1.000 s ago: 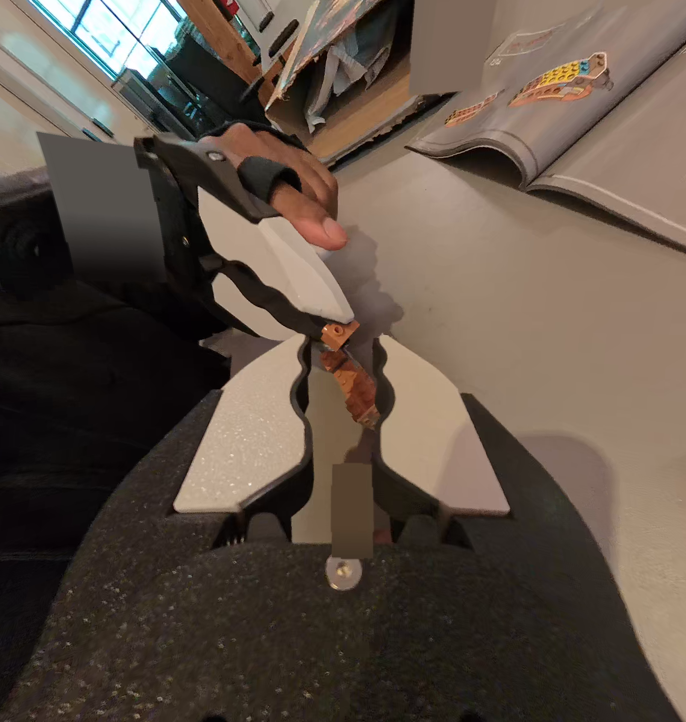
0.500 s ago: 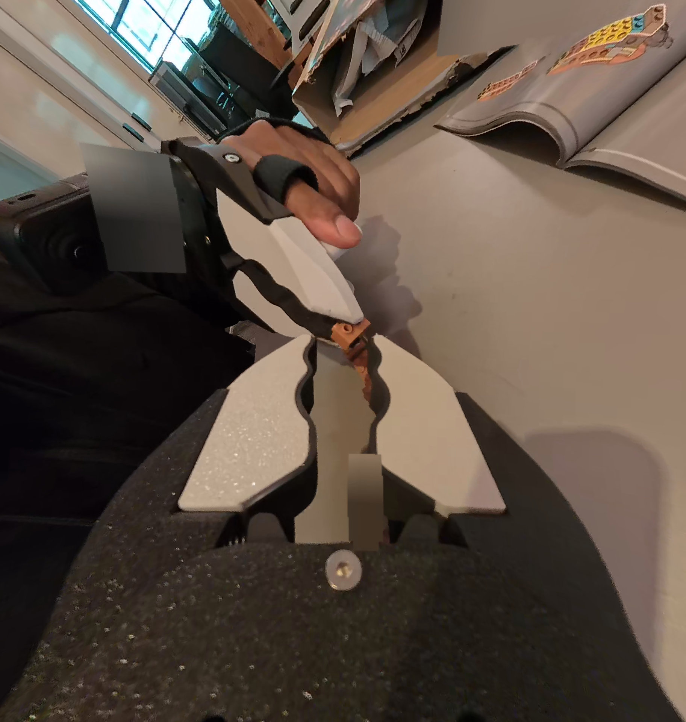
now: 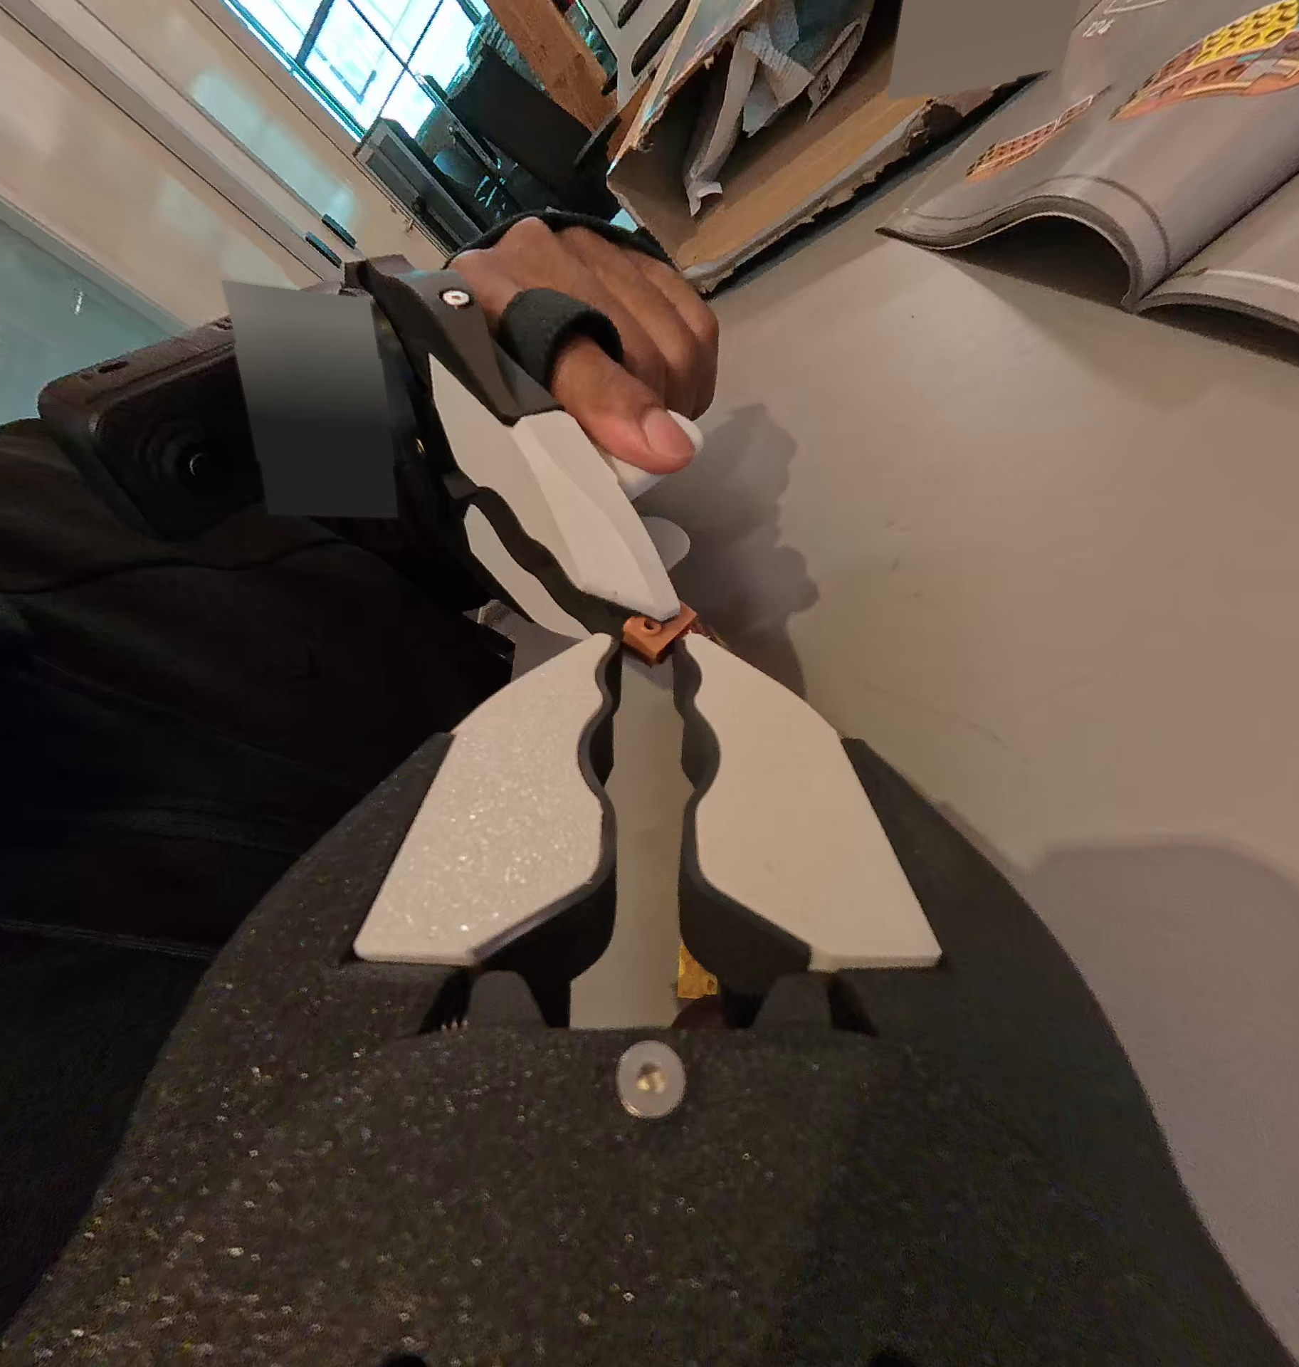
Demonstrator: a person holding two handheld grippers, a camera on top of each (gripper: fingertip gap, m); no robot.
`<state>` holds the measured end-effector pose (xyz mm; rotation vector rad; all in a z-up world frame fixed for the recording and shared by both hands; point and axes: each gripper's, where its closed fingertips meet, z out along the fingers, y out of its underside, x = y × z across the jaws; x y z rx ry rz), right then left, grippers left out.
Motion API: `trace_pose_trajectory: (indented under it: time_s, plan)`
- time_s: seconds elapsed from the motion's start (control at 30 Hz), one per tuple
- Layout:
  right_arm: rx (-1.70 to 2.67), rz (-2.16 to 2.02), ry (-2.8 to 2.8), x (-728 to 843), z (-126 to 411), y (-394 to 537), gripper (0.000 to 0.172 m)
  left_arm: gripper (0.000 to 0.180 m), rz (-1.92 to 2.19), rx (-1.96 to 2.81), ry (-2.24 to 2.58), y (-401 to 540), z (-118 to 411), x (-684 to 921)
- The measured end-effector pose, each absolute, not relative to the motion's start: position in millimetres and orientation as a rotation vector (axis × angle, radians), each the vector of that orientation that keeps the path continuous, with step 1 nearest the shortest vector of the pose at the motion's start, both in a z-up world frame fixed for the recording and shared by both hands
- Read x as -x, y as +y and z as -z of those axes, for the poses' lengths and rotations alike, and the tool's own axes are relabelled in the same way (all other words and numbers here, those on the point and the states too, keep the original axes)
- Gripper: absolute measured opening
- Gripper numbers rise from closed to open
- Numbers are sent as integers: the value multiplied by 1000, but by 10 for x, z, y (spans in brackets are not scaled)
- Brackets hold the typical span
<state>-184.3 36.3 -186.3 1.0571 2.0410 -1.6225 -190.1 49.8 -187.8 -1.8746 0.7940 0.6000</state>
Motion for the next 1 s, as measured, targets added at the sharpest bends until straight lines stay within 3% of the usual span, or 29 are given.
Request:
trace_pose_trajectory:
  time_s: [0.13, 0.3, 0.47, 0.67, 0.83, 1.0]
  plan:
    - [-1068, 1616, 2035, 1842, 1858, 346, 27, 10, -662, 1897, 809, 503, 1915, 1950]
    - [-1094, 1612, 2041, 1869, 1912, 366, 13, 10, -658, 1883, 829, 512, 1933, 1912]
    - [-1027, 1631, 2019, 1827, 1866, 355, 13, 11, -568, 1835, 806, 494, 1887, 1858]
    - [-924, 1670, 1941, 1776, 1772, 382, 13, 25, -325, 1809, 685, 433, 1829, 1837]
    - [-867, 1646, 1956, 1721, 1803, 350, 13, 10, -277, 1803, 689, 433, 1837, 1786]
    - [-861, 1646, 2029, 1729, 1833, 363, 18, 9, -220, 1845, 661, 436, 1865, 1778]
